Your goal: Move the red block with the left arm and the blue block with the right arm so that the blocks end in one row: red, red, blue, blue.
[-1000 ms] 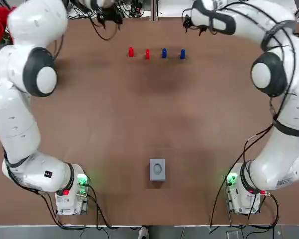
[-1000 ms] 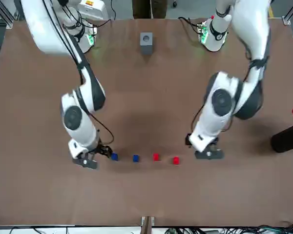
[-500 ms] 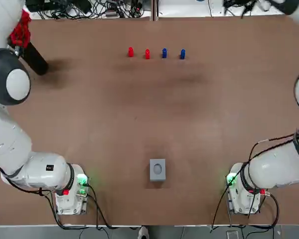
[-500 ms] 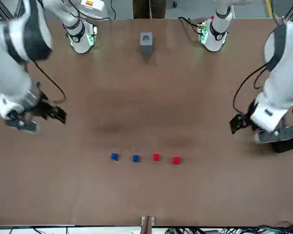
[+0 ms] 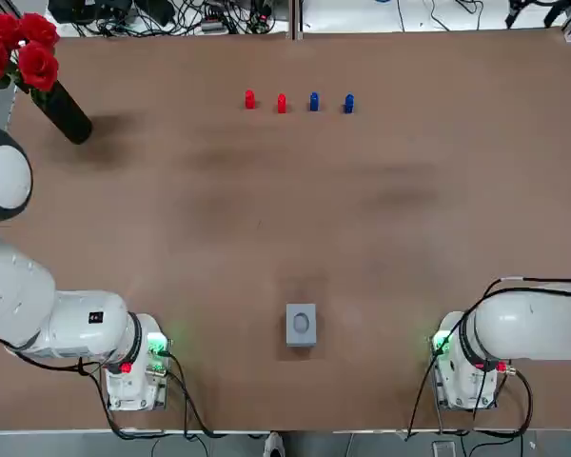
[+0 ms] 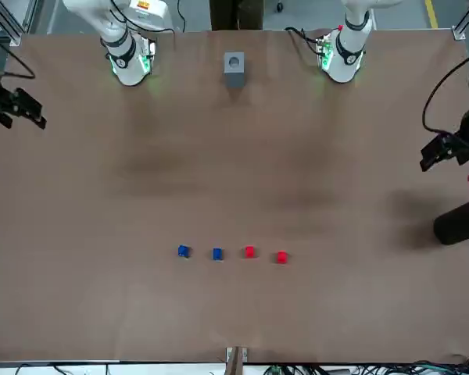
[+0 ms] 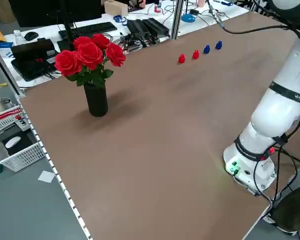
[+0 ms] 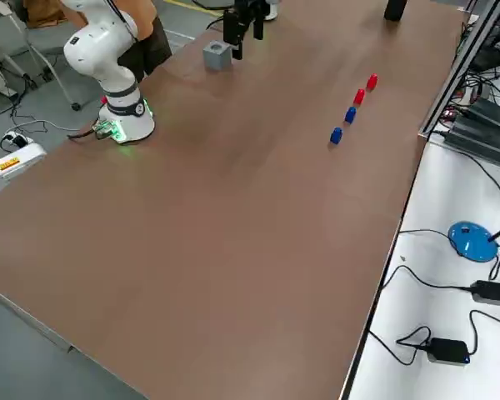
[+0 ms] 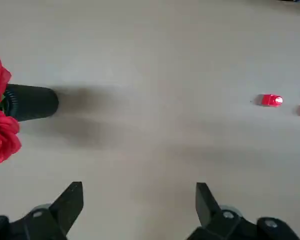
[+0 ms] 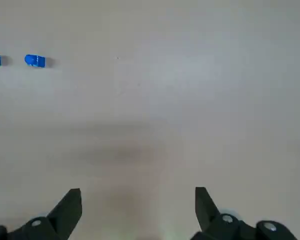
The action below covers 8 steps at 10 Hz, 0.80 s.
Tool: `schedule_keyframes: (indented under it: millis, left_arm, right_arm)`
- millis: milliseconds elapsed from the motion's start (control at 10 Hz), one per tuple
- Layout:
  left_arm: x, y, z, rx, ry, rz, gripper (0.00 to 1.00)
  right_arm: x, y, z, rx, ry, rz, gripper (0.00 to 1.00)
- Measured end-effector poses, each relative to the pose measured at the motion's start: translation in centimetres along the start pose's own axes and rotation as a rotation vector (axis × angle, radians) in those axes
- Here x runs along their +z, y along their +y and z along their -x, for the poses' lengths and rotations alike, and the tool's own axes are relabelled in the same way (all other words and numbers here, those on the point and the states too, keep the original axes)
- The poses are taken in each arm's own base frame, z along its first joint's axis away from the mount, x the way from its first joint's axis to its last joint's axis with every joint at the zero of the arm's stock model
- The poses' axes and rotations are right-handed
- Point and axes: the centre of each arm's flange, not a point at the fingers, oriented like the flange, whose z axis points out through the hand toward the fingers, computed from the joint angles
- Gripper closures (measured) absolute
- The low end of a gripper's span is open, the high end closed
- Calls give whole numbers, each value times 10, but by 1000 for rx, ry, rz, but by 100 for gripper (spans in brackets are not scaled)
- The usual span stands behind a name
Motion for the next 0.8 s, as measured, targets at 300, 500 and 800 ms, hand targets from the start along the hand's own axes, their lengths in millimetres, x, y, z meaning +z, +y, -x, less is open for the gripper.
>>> schedule_keyframes:
  millis: [300, 500, 800]
  left_arm:
    - [-16, -14, 21, 19, -32, 39, 0]
    - [-16, -15, 25, 39, -34, 45, 0]
    - [-16, -14, 25, 54, -34, 46, 3]
  right_arm:
    - [2, 10, 4, -28, -18, 0, 0]
    - [2, 10, 5, -35, -22, 0, 0]
    - [1, 4, 5, -48, -21, 1, 0]
